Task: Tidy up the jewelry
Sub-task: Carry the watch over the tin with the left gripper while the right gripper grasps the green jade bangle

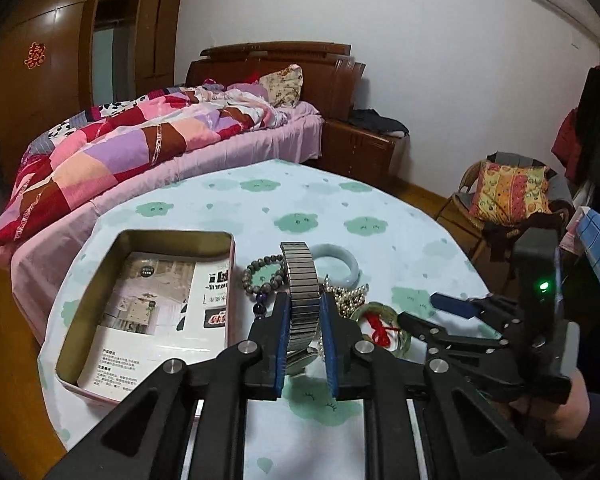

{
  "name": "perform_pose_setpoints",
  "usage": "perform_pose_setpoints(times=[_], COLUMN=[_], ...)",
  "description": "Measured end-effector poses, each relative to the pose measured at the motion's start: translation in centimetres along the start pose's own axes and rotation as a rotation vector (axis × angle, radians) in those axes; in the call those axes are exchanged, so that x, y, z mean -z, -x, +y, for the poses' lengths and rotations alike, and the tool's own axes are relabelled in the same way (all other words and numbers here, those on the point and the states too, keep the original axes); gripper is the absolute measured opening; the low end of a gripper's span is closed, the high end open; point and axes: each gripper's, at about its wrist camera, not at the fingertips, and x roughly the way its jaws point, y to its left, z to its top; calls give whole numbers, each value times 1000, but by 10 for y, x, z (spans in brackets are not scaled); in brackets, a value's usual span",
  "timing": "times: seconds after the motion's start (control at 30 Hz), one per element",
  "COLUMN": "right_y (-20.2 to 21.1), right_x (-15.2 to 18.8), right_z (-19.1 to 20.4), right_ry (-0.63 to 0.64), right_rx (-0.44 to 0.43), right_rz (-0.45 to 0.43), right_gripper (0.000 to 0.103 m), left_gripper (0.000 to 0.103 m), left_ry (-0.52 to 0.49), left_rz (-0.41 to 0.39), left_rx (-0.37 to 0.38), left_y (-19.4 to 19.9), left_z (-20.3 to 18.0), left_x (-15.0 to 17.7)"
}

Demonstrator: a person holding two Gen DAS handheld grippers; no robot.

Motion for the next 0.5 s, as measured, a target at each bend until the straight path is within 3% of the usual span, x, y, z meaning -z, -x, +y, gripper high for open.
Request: perform_pose_setpoints(times=[0.33, 0.43, 0.47, 0.5], right_y=[-12, -17, -19, -19], right_x=[-2, -2, -1, -1], right_z=[8, 10, 11, 11], right_ry=[35, 43, 44, 48], right_rx=[-27, -34, -39, -41], right_rz=[46, 74, 85, 95], right_gripper=[37, 23, 13, 12], left_gripper=[15, 15, 15, 15], left_ry=[-6, -5, -4, -3], left_rz=[-13, -14, -14, -15], left_rx=[1, 2, 1, 1], left_y=[4, 4, 4, 4], left_z=[-1, -1, -1, -1], left_x=[0, -1, -1, -1])
